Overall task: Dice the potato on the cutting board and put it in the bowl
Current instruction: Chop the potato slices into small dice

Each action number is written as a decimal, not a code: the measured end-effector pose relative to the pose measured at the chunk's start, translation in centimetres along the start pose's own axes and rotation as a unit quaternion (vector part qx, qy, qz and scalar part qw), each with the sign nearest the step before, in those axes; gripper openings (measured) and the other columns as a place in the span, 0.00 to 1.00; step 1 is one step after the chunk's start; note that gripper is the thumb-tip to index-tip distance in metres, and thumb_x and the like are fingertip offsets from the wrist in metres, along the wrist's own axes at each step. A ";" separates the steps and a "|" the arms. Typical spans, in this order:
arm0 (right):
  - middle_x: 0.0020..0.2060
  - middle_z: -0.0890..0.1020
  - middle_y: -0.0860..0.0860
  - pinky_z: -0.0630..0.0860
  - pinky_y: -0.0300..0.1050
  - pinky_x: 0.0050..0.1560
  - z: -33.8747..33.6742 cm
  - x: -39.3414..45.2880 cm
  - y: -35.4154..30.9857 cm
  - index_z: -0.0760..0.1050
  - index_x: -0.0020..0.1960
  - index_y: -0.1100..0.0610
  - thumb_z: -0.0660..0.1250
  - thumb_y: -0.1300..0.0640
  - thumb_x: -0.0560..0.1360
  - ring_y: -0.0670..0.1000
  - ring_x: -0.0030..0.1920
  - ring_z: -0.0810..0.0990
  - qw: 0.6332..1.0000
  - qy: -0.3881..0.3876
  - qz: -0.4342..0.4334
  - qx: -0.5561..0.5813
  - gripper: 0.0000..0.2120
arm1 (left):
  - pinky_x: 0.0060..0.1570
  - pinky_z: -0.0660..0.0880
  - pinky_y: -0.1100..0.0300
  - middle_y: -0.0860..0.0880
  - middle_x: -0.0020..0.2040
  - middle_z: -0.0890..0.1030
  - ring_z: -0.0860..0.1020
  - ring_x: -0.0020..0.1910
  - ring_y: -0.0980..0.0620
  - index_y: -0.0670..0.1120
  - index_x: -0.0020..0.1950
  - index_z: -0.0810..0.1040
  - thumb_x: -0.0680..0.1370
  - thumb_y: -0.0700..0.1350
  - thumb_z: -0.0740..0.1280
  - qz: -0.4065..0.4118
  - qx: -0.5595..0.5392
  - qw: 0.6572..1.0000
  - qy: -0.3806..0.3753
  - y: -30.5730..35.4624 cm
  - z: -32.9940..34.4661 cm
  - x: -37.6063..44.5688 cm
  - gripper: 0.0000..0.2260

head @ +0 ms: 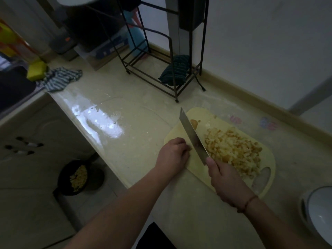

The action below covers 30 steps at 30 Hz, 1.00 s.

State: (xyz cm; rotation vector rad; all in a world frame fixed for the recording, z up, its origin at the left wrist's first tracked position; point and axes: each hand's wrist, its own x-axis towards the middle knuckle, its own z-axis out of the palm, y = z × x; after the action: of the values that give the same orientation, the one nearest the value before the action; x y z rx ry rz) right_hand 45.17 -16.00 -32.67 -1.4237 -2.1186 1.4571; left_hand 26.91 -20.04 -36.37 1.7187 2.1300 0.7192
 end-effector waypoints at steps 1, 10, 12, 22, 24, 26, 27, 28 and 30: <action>0.24 0.69 0.48 0.65 0.45 0.32 -0.1 -0.2 0.1 0.66 0.32 0.55 0.53 0.42 0.80 0.46 0.25 0.67 1.000 0.000 0.007 0.010 0.23 | 0.45 0.81 0.55 0.46 0.50 0.83 0.83 0.46 0.44 0.43 0.48 0.87 0.72 0.43 0.68 -0.003 0.001 1.000 0.001 -0.1 0.1 0.0 0.10; 0.24 0.70 0.49 0.61 0.39 0.29 0.1 -2.1 -0.8 0.67 0.33 0.57 0.49 0.34 0.74 0.43 0.22 0.66 1.000 -0.007 -0.002 0.021 0.28 | 0.40 0.80 0.55 0.45 0.47 0.81 0.81 0.41 0.44 0.41 0.46 0.84 0.73 0.41 0.69 0.002 0.005 0.999 0.031 0.0 -0.2 -0.3 0.06; 0.24 0.70 0.49 0.63 0.41 0.29 0.1 -2.4 -0.8 0.67 0.32 0.55 0.50 0.36 0.74 0.43 0.23 0.68 1.000 -0.012 -0.009 0.017 0.26 | 0.38 0.80 0.55 0.45 0.46 0.81 0.81 0.40 0.45 0.41 0.45 0.84 0.73 0.41 0.69 0.016 0.015 0.999 0.025 -0.1 -0.1 -0.4 0.06; 0.25 0.70 0.50 0.66 0.37 0.36 0.6 -3.6 0.5 0.66 0.31 0.56 0.51 0.41 0.77 0.45 0.32 0.72 0.999 0.001 -0.028 -0.035 0.23 | 0.37 0.79 0.57 0.47 0.46 0.83 0.82 0.42 0.45 0.43 0.48 0.87 0.71 0.41 0.68 0.023 0.022 0.999 0.025 -0.3 0.3 -0.1 0.10; 0.24 0.69 0.49 0.65 0.38 0.35 0.7 -3.4 0.7 0.64 0.30 0.55 0.54 0.44 0.79 0.44 0.30 0.71 0.999 -0.004 -0.024 -0.042 0.22 | 0.37 0.80 0.57 0.47 0.46 0.84 0.82 0.43 0.45 0.44 0.48 0.87 0.71 0.41 0.69 0.030 0.026 0.999 0.023 -0.5 0.4 0.0 0.09; 0.24 0.69 0.48 0.64 0.39 0.34 0.9 -2.8 0.6 0.64 0.30 0.54 0.55 0.46 0.81 0.45 0.28 0.69 0.998 -0.005 -0.025 -0.050 0.22 | 0.38 0.80 0.56 0.48 0.47 0.84 0.82 0.44 0.46 0.44 0.49 0.87 0.71 0.41 0.70 0.037 0.028 0.999 0.022 -0.7 0.4 0.0 0.09; 0.25 0.69 0.49 0.63 0.40 0.33 1.0 -2.4 0.4 0.65 0.31 0.54 0.55 0.47 0.81 0.45 0.28 0.69 0.998 -0.006 -0.029 -0.056 0.22 | 0.38 0.80 0.56 0.48 0.48 0.84 0.82 0.45 0.46 0.44 0.49 0.87 0.72 0.42 0.69 0.041 0.028 0.999 0.020 -0.7 0.4 0.0 0.09; 0.25 0.70 0.48 0.62 0.41 0.33 1.2 -1.9 0.3 0.65 0.31 0.54 0.55 0.47 0.81 0.45 0.28 0.69 0.998 -0.010 -0.031 -0.061 0.22 | 0.38 0.80 0.56 0.48 0.48 0.84 0.82 0.45 0.46 0.44 0.49 0.87 0.73 0.43 0.67 0.044 0.027 0.999 0.018 -0.7 0.4 0.0 0.11; 0.25 0.70 0.48 0.60 0.44 0.33 1.5 -1.0 -0.1 0.65 0.31 0.53 0.55 0.48 0.82 0.44 0.28 0.69 0.997 -0.017 -0.035 -0.066 0.22 | 0.37 0.80 0.56 0.48 0.48 0.84 0.82 0.44 0.46 0.44 0.49 0.87 0.74 0.46 0.62 0.049 0.026 0.998 0.020 -0.7 0.4 0.0 0.14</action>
State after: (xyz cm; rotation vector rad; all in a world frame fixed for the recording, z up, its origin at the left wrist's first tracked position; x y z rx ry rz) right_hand 44.64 -17.71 -33.00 -1.3629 -2.2999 1.3469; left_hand 26.61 -20.05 -37.11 1.8628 2.1191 0.7365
